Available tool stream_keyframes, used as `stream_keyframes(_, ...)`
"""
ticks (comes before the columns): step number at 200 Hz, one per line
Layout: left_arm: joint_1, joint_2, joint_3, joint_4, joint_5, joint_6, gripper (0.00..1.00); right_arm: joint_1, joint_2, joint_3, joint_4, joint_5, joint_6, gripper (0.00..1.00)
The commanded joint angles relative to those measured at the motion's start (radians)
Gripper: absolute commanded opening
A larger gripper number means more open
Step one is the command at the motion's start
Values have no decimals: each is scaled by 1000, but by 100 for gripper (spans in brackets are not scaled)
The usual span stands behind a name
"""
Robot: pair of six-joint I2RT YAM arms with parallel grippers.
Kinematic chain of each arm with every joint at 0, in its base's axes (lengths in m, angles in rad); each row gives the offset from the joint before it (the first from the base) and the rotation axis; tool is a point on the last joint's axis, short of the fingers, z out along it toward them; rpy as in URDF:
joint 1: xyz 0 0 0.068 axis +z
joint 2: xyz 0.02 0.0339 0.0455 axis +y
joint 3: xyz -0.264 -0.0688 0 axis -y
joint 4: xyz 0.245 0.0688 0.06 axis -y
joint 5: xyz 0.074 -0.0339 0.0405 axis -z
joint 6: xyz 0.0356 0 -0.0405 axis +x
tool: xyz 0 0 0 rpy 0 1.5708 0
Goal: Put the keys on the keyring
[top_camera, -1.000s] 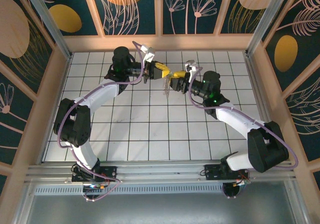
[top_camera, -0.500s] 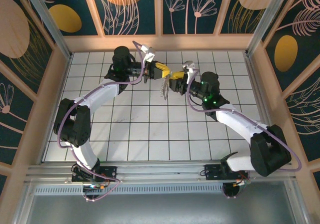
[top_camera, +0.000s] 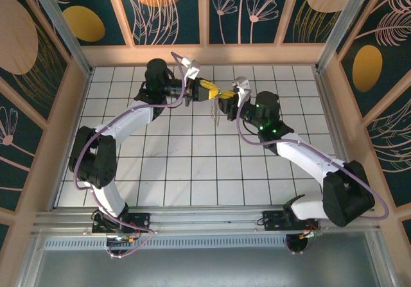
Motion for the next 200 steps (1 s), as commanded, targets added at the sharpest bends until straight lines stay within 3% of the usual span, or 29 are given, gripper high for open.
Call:
stream_keyframes(1, -9, -23, 34, 1, 30, 26, 0, 8, -39, 28, -10, 14, -28, 10)
stream_keyframes(36, -9, -20, 36, -2, 24, 29, 0, 8, -61, 25, -40, 12, -46, 0)
stream_keyframes(111, -9, -20, 48, -17, 16, 39, 0, 10, -114, 37, -171, 64, -124, 0)
stream_keyframes(158, -9, -15, 57, -34, 21, 47, 0, 18, -115, 57, -243, 158, -176, 0)
stream_keyframes(200, -10, -17, 75, -128, 7, 119, 0, 18, -103, 101, -294, 216, -199, 0)
